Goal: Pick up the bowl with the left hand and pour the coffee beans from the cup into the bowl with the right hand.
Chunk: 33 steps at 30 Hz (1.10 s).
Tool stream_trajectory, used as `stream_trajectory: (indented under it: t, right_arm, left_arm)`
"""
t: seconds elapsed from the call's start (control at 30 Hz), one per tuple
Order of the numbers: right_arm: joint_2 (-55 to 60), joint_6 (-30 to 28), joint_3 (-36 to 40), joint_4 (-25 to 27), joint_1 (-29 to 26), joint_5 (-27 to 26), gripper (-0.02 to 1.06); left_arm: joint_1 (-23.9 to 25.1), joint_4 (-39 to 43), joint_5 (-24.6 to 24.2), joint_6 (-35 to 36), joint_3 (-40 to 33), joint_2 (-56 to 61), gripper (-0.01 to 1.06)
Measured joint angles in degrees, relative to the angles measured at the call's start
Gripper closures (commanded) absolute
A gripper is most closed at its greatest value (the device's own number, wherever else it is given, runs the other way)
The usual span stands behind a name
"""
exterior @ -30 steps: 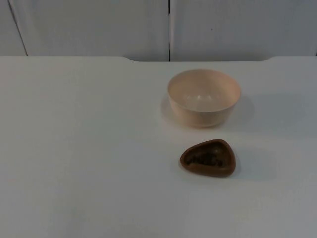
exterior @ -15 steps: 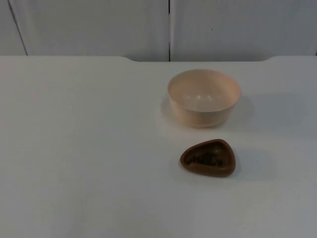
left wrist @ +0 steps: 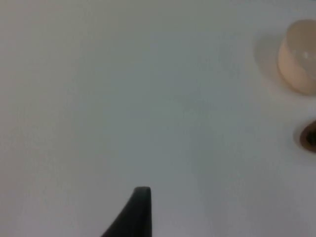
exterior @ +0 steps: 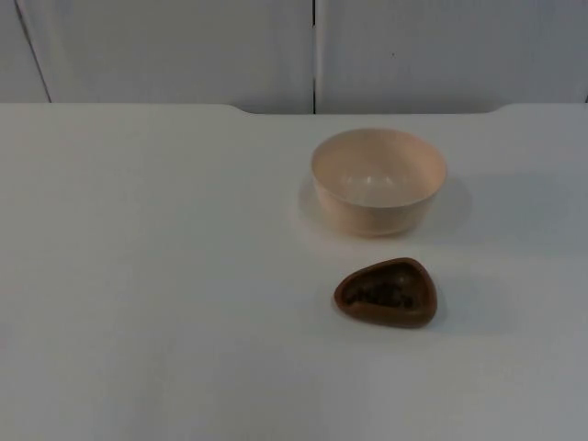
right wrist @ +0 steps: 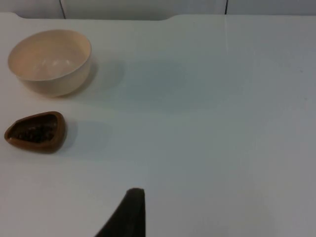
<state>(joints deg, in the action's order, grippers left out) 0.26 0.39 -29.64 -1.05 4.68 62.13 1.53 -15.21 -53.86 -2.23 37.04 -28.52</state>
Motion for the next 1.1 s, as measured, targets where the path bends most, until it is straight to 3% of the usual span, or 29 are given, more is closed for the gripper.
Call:
stream_trajectory:
  t: [0.63,1.1]
  right_arm:
    - [0.0,0.0,0.0,0.0,0.0,0.0,-0.01]
    - [0.0,0.0,0.0,0.0,0.0,0.0,-0.01]
  left_arm:
    - [0.0,-0.98,0.54,-3.79,13.79,-12.25,0.0]
    - [0.0,-8.64,0.54,-11.26,16.69,-21.34,0.0]
